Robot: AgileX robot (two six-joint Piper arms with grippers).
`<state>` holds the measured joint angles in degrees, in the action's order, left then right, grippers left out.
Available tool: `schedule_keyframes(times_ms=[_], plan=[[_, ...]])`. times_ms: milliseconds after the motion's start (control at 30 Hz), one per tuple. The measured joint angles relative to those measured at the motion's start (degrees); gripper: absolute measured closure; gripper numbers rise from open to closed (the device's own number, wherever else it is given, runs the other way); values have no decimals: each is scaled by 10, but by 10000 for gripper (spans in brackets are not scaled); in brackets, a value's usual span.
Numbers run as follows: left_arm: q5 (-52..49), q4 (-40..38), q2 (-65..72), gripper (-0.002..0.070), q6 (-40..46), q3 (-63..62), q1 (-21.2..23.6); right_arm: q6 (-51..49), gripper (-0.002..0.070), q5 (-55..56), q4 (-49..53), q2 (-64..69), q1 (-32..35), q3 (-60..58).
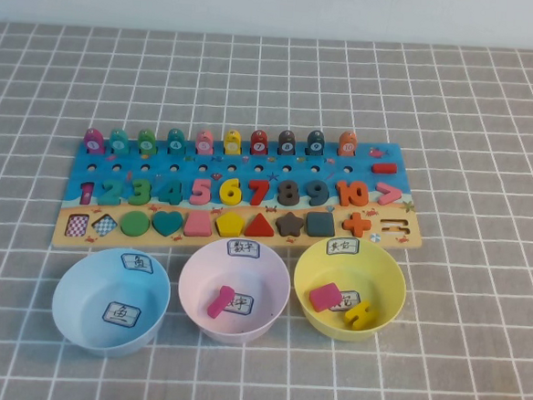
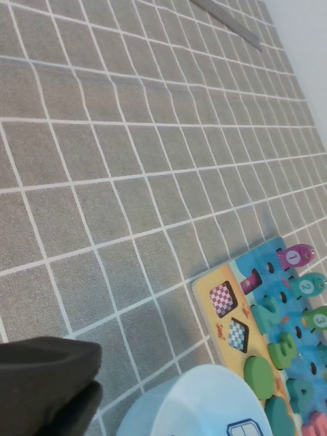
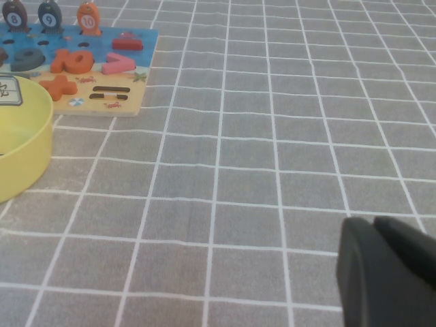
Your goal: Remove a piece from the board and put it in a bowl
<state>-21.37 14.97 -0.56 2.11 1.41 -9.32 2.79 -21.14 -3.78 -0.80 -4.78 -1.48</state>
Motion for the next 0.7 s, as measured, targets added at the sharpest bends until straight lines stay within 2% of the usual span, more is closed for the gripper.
schedule_keyframes(times_ms=[267,700], plan=[[6,-7,0,676,-10,0,0,0,694,0,0,0,0,0],[86,-186,0,676,-163,0,0,0,694,0,0,0,0,0]])
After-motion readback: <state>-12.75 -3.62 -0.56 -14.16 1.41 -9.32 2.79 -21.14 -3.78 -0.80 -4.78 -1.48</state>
